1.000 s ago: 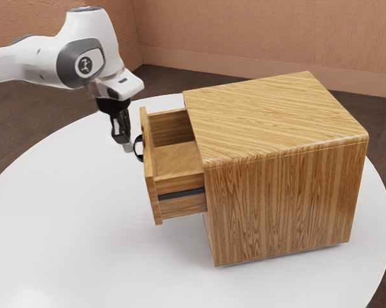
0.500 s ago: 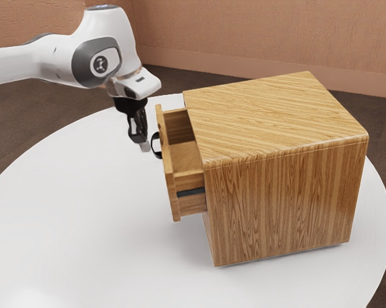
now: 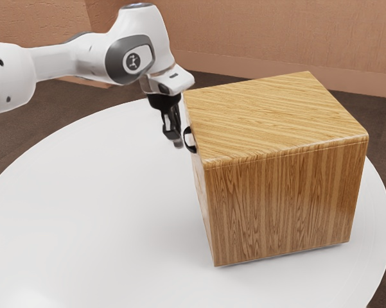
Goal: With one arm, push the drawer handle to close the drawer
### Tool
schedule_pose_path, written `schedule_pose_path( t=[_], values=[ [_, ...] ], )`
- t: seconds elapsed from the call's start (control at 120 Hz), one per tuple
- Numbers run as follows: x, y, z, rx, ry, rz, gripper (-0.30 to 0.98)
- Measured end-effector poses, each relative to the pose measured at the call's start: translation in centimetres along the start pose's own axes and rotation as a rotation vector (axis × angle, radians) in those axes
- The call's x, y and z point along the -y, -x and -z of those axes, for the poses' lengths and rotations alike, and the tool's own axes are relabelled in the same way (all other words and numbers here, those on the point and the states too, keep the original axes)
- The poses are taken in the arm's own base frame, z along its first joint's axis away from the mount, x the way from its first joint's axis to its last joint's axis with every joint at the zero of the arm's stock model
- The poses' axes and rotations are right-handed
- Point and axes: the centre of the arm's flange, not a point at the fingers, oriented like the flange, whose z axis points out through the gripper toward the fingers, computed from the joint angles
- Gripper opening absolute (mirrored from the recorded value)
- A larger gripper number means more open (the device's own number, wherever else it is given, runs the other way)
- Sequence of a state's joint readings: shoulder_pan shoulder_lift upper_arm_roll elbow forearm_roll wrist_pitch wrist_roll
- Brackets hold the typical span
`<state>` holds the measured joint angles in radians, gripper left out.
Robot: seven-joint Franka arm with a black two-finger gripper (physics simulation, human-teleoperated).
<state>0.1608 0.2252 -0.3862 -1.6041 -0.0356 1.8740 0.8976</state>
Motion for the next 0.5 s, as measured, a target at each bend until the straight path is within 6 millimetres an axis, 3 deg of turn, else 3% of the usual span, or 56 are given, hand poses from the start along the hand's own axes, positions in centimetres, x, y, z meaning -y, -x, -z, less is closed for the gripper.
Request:
schedule_pose_path(
  t=[0.075,0.15,0.25,0.317,0.4,0.5],
  values=[
    [0.7,0.1,-0.1,0.004,-0.001,0.010,-0.08],
    [-0.2,0.1,0.8,0.012,-0.016,0.009,-0.10],
    [-2.4,1.4,4.8,0.028,-0.072,0.029,-0.10],
    [-4.0,3.4,9.1,0.043,-0.118,0.062,-0.10],
    [-6.9,8.0,13.9,0.095,-0.158,0.139,-0.10],
    [-4.4,17.7,16.0,0.162,-0.147,0.322,-0.10]
  ],
)
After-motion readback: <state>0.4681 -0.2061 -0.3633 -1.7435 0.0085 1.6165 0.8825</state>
